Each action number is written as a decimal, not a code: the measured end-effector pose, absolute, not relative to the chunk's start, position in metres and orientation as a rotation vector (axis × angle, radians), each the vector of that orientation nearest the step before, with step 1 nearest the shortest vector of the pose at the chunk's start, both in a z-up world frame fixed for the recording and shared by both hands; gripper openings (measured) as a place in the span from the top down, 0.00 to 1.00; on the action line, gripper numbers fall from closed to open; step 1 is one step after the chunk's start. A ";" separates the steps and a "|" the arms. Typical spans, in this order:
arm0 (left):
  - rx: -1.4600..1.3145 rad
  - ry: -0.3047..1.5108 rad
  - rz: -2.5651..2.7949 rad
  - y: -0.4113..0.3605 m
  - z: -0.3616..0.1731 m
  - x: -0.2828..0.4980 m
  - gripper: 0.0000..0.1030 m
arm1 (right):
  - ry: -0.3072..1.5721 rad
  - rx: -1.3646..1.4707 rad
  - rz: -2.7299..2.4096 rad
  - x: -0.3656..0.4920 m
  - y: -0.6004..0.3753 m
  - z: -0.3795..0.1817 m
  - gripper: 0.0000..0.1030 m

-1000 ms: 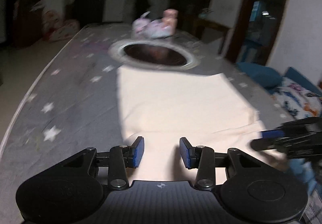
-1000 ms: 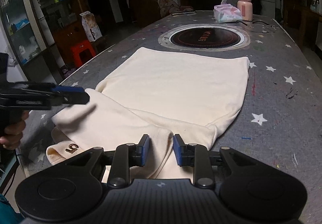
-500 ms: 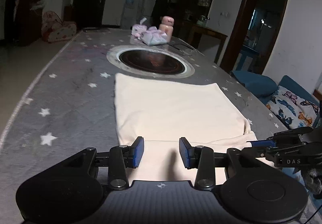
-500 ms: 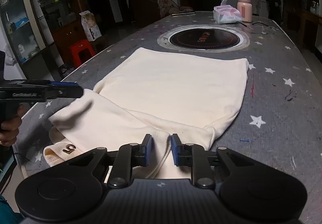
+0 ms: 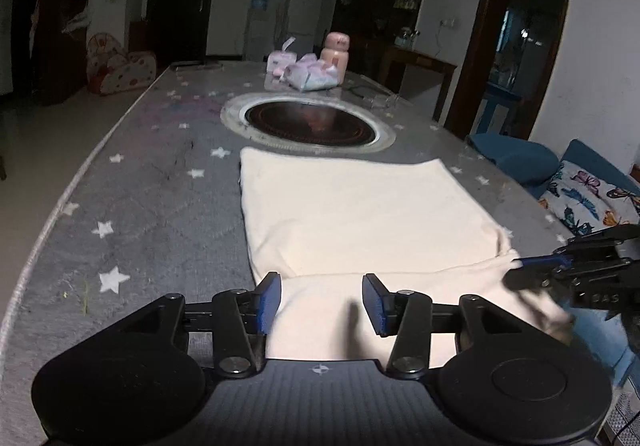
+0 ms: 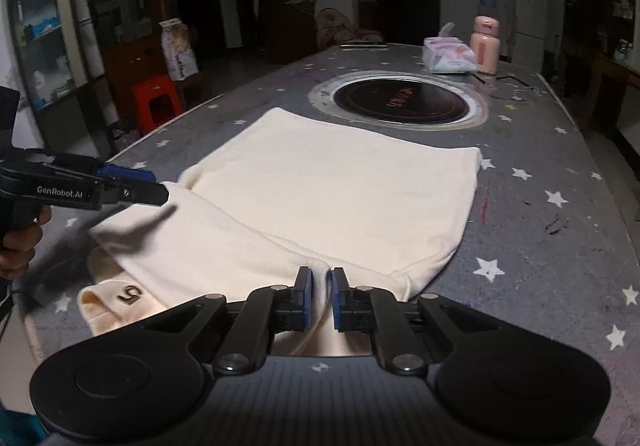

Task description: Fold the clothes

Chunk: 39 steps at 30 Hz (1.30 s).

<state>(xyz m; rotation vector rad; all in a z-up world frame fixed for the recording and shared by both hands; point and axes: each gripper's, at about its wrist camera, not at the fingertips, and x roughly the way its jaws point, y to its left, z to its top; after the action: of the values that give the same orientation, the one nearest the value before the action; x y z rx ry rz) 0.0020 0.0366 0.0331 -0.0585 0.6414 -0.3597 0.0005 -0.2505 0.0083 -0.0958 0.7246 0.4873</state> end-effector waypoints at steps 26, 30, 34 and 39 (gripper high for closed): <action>0.035 0.647 -0.369 0.057 0.009 -0.061 0.67 | 0.785 0.005 0.486 -0.012 -0.260 -0.001 0.90; 0.031 0.643 -0.352 0.060 0.009 -0.063 0.72 | 0.777 0.040 0.469 -0.004 -0.260 -0.002 0.90; 0.039 0.641 -0.344 0.061 0.007 -0.063 0.72 | 0.779 0.046 0.468 0.001 -0.256 -0.005 0.89; 0.086 0.628 -0.338 0.054 0.005 -0.066 0.72 | 0.748 0.026 0.478 -0.003 -0.254 0.005 0.98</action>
<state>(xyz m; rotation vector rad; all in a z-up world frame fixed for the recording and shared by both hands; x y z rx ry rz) -0.0659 0.0537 0.0054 0.0861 0.6284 -0.3381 -0.0026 -0.2541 0.0047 0.0256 0.7478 0.4783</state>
